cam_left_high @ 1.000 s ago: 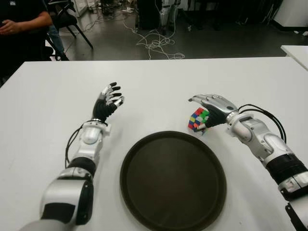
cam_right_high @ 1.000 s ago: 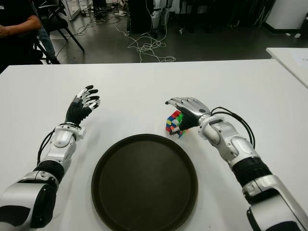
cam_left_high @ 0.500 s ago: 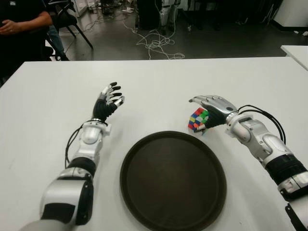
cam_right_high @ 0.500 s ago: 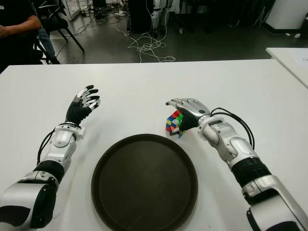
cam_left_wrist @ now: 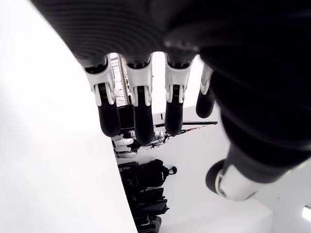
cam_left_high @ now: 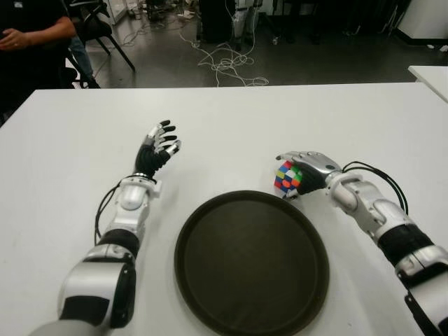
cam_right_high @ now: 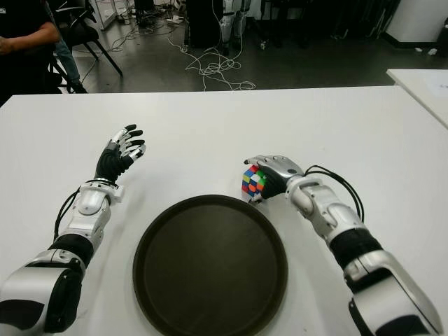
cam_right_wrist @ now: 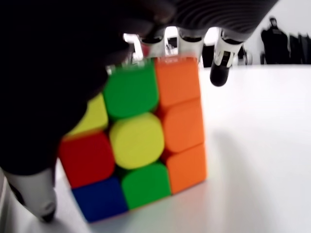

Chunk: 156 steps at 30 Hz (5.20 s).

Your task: Pick up the Rubik's Cube and put it in the plate

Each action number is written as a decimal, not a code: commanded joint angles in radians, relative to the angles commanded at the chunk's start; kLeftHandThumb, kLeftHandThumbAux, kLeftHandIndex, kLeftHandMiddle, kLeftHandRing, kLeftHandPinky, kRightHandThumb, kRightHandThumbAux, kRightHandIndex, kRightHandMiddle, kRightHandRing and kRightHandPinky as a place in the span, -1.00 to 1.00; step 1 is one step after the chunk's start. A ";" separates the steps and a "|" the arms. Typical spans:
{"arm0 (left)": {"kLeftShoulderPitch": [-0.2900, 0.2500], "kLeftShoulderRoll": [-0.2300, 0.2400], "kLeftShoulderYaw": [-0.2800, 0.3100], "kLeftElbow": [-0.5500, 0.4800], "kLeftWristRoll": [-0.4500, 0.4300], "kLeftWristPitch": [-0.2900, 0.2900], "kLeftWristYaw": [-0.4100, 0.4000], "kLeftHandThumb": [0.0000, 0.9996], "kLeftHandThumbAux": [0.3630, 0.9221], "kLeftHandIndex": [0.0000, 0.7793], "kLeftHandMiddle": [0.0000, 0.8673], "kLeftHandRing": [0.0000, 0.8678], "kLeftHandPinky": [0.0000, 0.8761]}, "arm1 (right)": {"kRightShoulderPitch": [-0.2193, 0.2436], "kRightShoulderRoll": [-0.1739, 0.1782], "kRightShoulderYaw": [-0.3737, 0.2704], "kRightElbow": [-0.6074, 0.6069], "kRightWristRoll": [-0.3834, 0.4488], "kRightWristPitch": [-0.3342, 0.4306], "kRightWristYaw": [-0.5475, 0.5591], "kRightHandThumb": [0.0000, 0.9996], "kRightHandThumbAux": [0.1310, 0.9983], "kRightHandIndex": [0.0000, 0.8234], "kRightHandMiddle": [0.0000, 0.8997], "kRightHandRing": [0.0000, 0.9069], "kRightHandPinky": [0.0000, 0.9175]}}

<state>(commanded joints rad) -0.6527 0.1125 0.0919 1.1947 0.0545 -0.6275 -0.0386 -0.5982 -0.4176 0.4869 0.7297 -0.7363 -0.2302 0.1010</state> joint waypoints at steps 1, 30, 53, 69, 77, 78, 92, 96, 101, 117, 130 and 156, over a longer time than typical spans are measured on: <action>0.000 0.000 0.000 -0.001 -0.001 -0.001 -0.001 -0.66 0.25 -0.64 -0.55 -0.54 -0.54 | -0.001 0.001 0.000 0.003 0.001 -0.002 0.001 -1.00 0.25 -0.62 -0.60 -0.60 -0.68; -0.001 -0.002 0.002 -0.006 -0.007 0.008 -0.010 -0.67 0.24 -0.67 -0.56 -0.54 -0.53 | -0.038 0.030 0.001 0.128 0.009 -0.075 -0.081 -1.00 0.56 -0.41 -0.46 -0.45 -0.47; 0.000 -0.001 -0.003 -0.003 -0.004 -0.008 -0.007 -0.69 0.23 -0.64 -0.55 -0.53 -0.52 | -0.046 0.045 0.015 0.195 -0.021 -0.092 -0.389 0.39 0.40 0.00 -0.06 -0.01 0.04; -0.001 0.001 -0.004 -0.001 -0.002 -0.002 -0.006 -0.68 0.23 -0.65 -0.56 -0.54 -0.51 | -0.043 0.050 0.007 0.184 -0.005 -0.069 -0.437 0.40 0.40 0.00 -0.12 -0.03 0.07; -0.001 0.001 -0.004 0.000 -0.003 0.004 -0.004 -0.70 0.25 -0.67 -0.58 -0.55 -0.52 | -0.039 0.048 -0.006 0.174 0.001 -0.068 -0.472 0.39 0.40 0.00 0.01 0.06 0.13; -0.001 0.001 -0.003 0.000 -0.004 0.003 -0.004 -0.70 0.24 -0.67 -0.58 -0.55 -0.52 | -0.034 0.044 -0.011 0.162 0.002 -0.074 -0.485 0.39 0.40 0.00 0.01 0.07 0.14; 0.000 0.005 -0.011 0.001 0.009 -0.017 0.012 -0.71 0.24 -0.65 -0.58 -0.55 -0.51 | 0.171 -0.027 -0.153 -0.359 0.033 -0.207 -0.592 0.40 0.39 0.01 0.14 0.25 0.34; 0.001 0.006 -0.013 0.001 0.015 -0.015 0.017 -0.71 0.27 -0.65 -0.58 -0.55 -0.50 | 0.197 -0.024 -0.186 -0.417 0.044 -0.275 -0.623 0.40 0.39 0.01 0.24 0.37 0.49; 0.001 0.006 -0.017 0.000 0.020 -0.018 0.024 -0.70 0.24 -0.64 -0.57 -0.54 -0.49 | 0.234 -0.010 -0.217 -0.470 0.062 -0.351 -0.643 0.39 0.39 0.02 0.37 0.49 0.57; 0.001 0.006 -0.015 0.001 0.013 -0.025 0.021 -0.64 0.25 -0.63 -0.54 -0.52 -0.49 | 0.256 0.035 -0.255 -0.476 0.085 -0.427 -0.608 0.39 0.39 0.03 0.55 0.58 0.59; -0.002 0.007 -0.018 0.004 0.017 -0.016 0.025 -0.67 0.23 -0.65 -0.56 -0.54 -0.54 | 0.253 0.060 -0.270 -0.429 0.125 -0.490 -0.573 0.39 0.39 0.03 0.56 0.60 0.63; -0.004 0.005 -0.016 0.006 0.015 -0.018 0.030 -0.68 0.25 -0.62 -0.54 -0.54 -0.54 | 0.216 -0.056 -0.006 -0.545 0.626 -0.230 0.552 0.38 0.39 0.03 0.55 0.55 0.51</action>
<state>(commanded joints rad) -0.6568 0.1174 0.0762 1.2010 0.0697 -0.6459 -0.0090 -0.3825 -0.4737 0.4813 0.1847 -0.1102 -0.4607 0.6530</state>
